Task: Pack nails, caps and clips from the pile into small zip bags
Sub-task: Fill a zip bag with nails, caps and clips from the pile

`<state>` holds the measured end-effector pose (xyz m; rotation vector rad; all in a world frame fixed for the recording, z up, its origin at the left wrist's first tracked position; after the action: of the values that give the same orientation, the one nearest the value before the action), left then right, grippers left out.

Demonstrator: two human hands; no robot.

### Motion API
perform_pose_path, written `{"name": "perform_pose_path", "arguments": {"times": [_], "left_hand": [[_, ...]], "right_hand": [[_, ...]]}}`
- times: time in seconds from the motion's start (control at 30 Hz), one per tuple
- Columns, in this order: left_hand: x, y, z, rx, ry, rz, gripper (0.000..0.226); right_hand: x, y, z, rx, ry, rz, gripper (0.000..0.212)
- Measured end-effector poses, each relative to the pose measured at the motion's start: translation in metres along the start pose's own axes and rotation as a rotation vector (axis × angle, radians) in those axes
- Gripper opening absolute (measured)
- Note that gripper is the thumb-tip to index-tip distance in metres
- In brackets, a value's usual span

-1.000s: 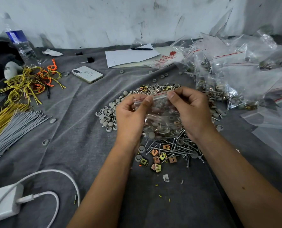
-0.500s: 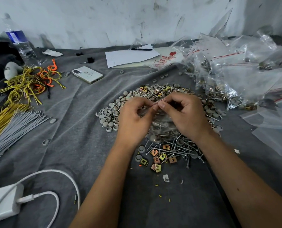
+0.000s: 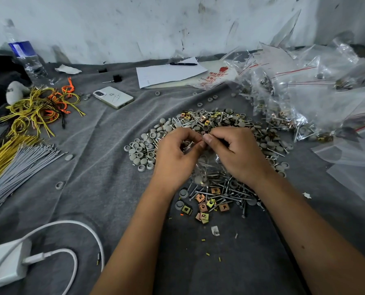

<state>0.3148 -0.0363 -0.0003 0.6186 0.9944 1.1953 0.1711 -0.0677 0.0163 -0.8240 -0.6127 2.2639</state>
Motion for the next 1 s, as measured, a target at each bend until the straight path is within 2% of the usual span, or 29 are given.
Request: {"name": "perform_pose_path", "arguments": {"times": [0.5,0.8,1.0], "left_hand": [[-0.002,0.002,0.006,0.055,-0.041,0.001,0.007],[-0.002,-0.001,0.011,0.033,-0.017,0.019,0.005],[-0.002,-0.007,0.018,0.100,0.018,0.040,0.010]], "right_hand": [[0.003,-0.009,0.009,0.049,0.169,0.053,0.025],[0.007,-0.002,0.018,0.006,0.246,-0.003,0.027],[0.010,0.008,0.025,-0.042,0.330,-0.064,0.026]]}}
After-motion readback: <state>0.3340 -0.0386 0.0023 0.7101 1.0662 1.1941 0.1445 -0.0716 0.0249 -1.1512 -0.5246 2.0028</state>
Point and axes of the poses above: each hand's wrist, its own x-axis away from the middle knuckle, its own z-axis out of the back of the hand, y = z × x, the point moved 7 cm from there along -x, towards the middle knuckle, and after that the axes turned 13 degrees about -y, right-handed, at the moved point
